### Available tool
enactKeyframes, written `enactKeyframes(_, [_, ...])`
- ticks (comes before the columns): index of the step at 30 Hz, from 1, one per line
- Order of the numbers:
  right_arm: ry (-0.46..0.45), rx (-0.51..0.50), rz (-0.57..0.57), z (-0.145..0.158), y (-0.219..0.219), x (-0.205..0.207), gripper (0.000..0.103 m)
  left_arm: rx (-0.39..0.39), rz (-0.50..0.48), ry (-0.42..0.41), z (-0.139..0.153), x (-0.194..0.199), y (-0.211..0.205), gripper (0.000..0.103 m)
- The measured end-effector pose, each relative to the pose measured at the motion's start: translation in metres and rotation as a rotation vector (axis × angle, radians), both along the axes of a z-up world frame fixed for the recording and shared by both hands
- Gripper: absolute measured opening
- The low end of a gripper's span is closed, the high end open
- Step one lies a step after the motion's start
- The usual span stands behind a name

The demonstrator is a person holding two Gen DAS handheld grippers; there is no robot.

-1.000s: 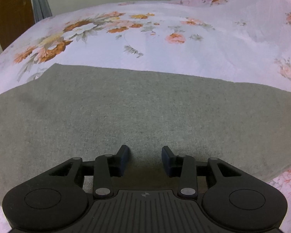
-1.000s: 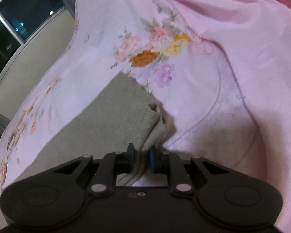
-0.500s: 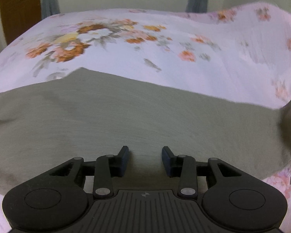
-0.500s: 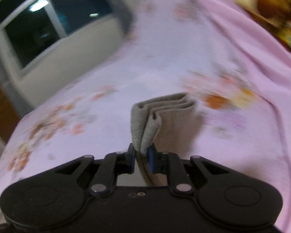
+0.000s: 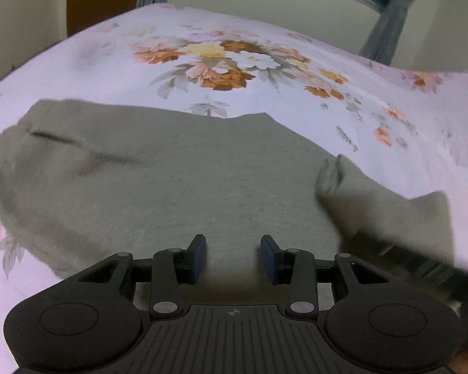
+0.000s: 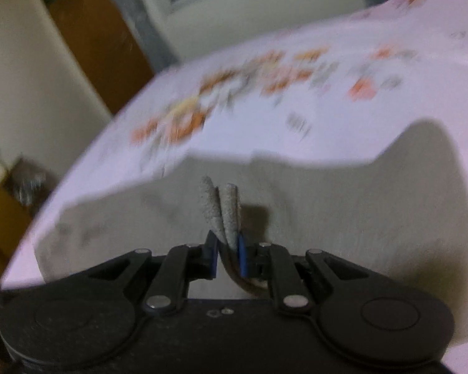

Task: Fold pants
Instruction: 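Fold the leg end over with the right gripper while the left gripper pinches the crease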

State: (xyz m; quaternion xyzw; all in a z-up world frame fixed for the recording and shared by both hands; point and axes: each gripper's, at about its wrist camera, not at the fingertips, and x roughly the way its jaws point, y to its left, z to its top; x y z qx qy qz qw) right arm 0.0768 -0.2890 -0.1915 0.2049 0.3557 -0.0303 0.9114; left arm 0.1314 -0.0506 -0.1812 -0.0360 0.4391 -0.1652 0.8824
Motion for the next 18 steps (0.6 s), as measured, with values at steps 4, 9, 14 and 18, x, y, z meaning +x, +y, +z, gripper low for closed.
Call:
enactKeyframes(4, [0.019, 0.021, 0.026, -0.003, 0.001, -0.004, 0.049, -0.117, -0.021, 0.074, -0.003, 0.005, 0.003, 0.059])
enactKeyframes(9, [-0.080, 0.027, -0.015, 0.028, -0.023, -0.038, 0.053, -0.292, -0.059, 0.127, -0.004, 0.004, -0.010, 0.087])
enactKeyframes(14, [-0.102, -0.062, -0.122, 0.035, -0.062, -0.071, 0.053, -0.340, -0.049, 0.232, -0.029, 0.009, -0.027, 0.084])
enactKeyframes(18, [-0.101, -0.047, -0.221, 0.031, -0.094, -0.102, 0.052, -0.389, -0.032, 0.271, -0.047, 0.010, -0.040, 0.070])
